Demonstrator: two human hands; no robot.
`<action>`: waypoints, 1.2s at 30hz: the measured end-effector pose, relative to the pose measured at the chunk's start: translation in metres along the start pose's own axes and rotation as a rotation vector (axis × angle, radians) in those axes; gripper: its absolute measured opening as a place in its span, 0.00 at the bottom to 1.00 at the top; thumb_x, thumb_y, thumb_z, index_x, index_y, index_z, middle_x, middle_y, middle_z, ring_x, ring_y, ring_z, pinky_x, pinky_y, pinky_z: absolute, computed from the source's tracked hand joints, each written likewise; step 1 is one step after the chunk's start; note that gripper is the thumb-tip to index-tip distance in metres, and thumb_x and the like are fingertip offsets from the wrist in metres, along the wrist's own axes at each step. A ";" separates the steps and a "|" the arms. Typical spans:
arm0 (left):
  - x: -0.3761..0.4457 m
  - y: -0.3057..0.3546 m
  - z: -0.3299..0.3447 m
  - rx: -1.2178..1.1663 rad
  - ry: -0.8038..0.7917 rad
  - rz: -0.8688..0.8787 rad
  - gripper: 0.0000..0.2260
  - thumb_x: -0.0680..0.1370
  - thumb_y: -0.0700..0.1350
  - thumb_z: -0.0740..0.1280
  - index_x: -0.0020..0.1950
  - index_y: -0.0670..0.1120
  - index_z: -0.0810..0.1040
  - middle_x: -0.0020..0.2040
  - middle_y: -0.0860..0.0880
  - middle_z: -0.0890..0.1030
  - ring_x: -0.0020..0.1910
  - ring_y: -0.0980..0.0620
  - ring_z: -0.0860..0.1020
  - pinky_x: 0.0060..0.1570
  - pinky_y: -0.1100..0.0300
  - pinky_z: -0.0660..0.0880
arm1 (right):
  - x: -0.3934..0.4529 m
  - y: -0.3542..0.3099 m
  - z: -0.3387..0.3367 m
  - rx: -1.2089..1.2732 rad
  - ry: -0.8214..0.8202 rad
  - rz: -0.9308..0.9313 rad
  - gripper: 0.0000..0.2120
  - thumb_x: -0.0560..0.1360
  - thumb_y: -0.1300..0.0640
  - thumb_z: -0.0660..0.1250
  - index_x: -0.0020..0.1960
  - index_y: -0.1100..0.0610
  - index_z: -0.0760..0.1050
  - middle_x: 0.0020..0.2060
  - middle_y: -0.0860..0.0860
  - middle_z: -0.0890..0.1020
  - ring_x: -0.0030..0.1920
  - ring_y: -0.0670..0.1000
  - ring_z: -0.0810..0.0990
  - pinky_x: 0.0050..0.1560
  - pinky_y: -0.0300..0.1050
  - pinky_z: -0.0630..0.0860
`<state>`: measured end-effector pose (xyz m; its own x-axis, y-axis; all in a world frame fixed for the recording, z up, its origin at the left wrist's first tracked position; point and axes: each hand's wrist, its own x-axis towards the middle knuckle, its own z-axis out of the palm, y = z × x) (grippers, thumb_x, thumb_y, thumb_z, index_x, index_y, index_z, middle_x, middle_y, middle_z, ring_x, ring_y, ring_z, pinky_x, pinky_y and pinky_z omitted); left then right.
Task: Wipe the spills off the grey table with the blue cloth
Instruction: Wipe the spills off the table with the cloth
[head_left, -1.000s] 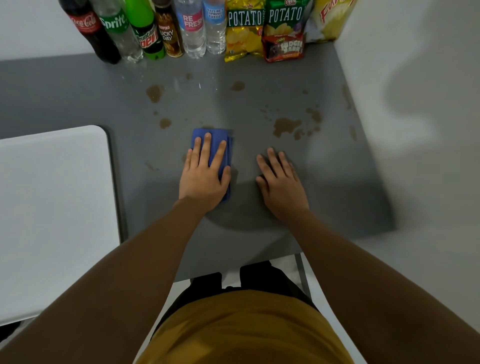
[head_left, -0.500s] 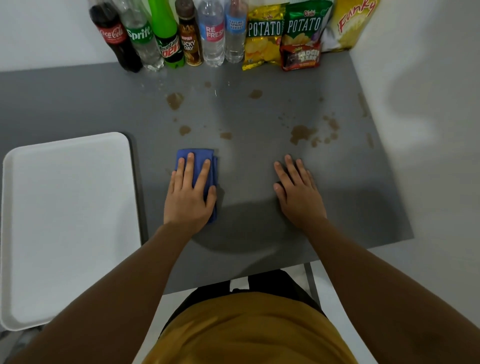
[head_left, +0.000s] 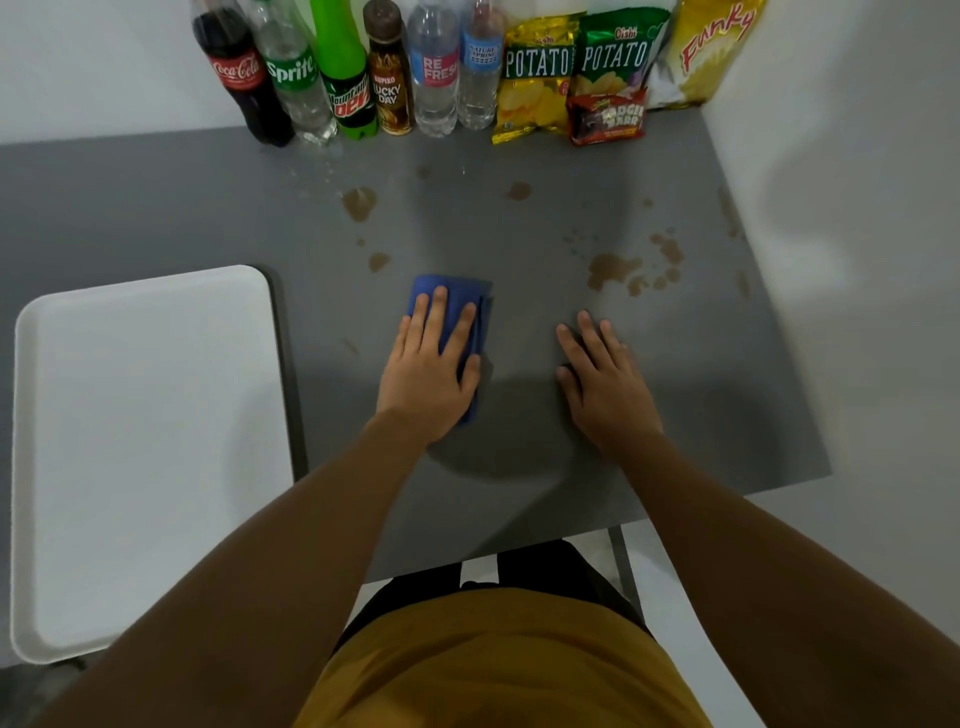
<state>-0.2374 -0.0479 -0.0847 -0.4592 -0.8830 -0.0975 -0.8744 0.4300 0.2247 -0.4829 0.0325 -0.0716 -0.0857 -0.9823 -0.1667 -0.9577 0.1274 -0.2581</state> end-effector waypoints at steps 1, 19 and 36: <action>-0.011 -0.005 0.001 -0.006 0.008 -0.010 0.29 0.85 0.59 0.49 0.84 0.51 0.48 0.84 0.44 0.46 0.83 0.42 0.45 0.81 0.47 0.47 | 0.000 0.000 0.000 -0.003 -0.002 0.002 0.26 0.86 0.46 0.52 0.82 0.48 0.53 0.82 0.49 0.50 0.82 0.56 0.46 0.80 0.56 0.49; 0.027 -0.032 -0.015 -0.031 -0.024 -0.118 0.30 0.84 0.59 0.48 0.84 0.51 0.46 0.84 0.43 0.45 0.83 0.41 0.43 0.81 0.45 0.45 | -0.001 -0.005 0.006 -0.003 0.027 0.017 0.26 0.86 0.49 0.53 0.82 0.51 0.56 0.82 0.53 0.54 0.81 0.60 0.51 0.78 0.61 0.57; 0.005 -0.084 -0.018 -0.006 -0.009 -0.152 0.30 0.85 0.58 0.49 0.84 0.50 0.44 0.84 0.42 0.43 0.82 0.40 0.43 0.80 0.45 0.45 | 0.003 -0.033 0.009 -0.005 0.037 0.177 0.26 0.86 0.48 0.50 0.82 0.51 0.53 0.82 0.53 0.52 0.81 0.60 0.48 0.79 0.57 0.57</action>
<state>-0.1639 -0.0917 -0.0862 -0.3227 -0.9361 -0.1397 -0.9331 0.2900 0.2125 -0.4495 0.0267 -0.0717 -0.2631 -0.9490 -0.1740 -0.9280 0.2982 -0.2235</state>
